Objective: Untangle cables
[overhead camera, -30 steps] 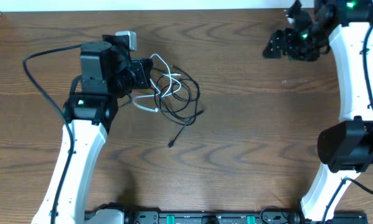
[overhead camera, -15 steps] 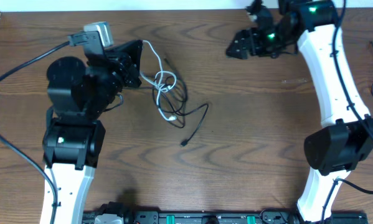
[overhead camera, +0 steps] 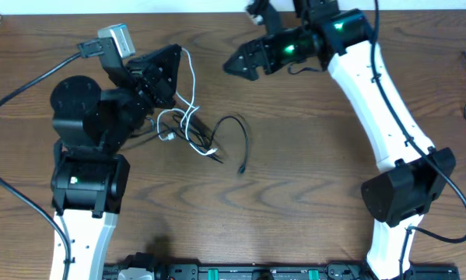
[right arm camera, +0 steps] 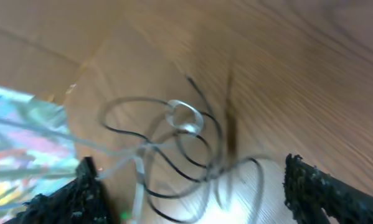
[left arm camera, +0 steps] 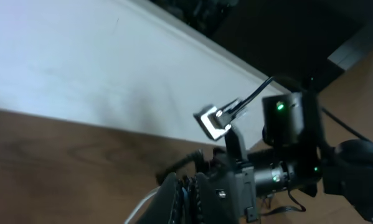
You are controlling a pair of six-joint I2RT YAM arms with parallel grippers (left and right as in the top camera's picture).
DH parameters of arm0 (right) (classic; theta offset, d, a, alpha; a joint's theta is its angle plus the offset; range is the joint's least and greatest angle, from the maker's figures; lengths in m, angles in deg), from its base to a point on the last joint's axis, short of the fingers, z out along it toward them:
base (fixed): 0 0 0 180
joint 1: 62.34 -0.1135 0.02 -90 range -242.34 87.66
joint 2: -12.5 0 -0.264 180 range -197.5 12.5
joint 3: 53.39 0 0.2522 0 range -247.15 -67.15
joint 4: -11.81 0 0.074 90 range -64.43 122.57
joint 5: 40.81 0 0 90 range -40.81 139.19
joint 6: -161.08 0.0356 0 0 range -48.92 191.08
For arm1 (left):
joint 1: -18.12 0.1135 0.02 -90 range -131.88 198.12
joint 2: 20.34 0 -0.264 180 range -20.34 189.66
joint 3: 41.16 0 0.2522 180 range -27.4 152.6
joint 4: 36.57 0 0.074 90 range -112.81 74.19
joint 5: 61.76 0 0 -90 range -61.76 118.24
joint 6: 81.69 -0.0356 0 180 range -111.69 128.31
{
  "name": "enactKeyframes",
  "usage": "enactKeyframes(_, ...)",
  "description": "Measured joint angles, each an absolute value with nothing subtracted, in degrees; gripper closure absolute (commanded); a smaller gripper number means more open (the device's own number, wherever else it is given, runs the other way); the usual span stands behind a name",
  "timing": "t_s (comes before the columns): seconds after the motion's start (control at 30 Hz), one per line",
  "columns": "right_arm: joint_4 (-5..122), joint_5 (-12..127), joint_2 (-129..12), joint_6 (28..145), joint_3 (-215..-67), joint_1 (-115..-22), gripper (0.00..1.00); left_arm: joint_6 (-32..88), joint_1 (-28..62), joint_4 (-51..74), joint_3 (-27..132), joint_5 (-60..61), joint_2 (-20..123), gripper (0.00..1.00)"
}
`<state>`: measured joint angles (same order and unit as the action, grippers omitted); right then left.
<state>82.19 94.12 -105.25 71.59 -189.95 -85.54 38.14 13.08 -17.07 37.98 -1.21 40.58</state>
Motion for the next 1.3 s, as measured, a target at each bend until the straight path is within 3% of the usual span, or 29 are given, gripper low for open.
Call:
enactKeyframes(0.7, 69.2, 99.2, -105.3, 81.9, -189.9, -92.2, 0.11, 39.8, 13.1, -17.3, 38.0, -2.0, 41.4, 0.93)
enactKeyframes(1.07, 61.7, 83.1, -106.3, 95.4, -189.9, -94.9, 0.14, 45.2, 13.1, -18.3, 38.0, -7.1, 41.4, 0.93)
enactKeyframes(1.3, 58.3, 73.9, -106.3, 98.3, -189.9, -90.2, 0.17, 45.9, 13.1, -18.3, 38.0, -8.2, 41.4, 0.93)
